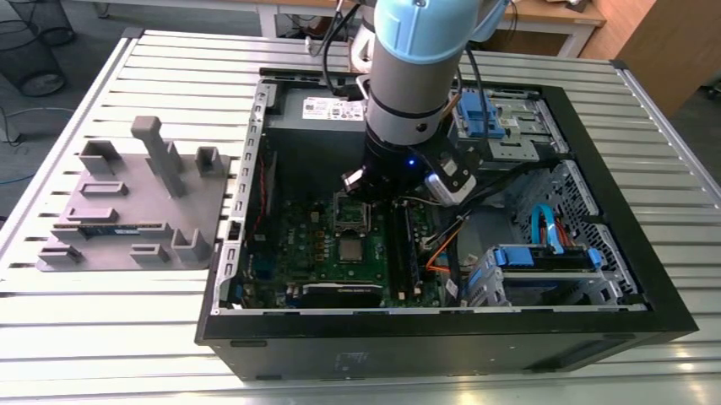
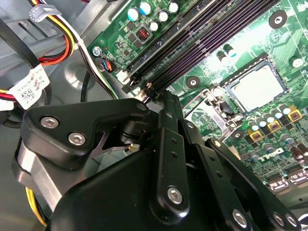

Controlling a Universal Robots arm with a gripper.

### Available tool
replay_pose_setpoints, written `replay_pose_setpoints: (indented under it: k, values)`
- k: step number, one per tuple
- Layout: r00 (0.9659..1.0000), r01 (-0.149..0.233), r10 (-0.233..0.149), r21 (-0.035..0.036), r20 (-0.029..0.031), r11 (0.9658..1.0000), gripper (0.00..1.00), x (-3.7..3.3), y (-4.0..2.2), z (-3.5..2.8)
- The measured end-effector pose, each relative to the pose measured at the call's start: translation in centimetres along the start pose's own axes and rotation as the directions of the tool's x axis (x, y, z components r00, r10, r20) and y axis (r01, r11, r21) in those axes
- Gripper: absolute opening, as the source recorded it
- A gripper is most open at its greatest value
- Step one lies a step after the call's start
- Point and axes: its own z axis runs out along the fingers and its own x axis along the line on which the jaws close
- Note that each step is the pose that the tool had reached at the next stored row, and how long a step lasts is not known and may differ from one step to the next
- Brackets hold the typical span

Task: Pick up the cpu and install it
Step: 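Close the cpu cover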

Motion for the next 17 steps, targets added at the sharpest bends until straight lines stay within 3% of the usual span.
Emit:
replay_pose_setpoints:
  k: [17]
  values:
    - [1.0000, 0.002, -0.002, -0.0013, 0.0002, 1.0000, 0.11, -0.34, 1.12, 0.22]
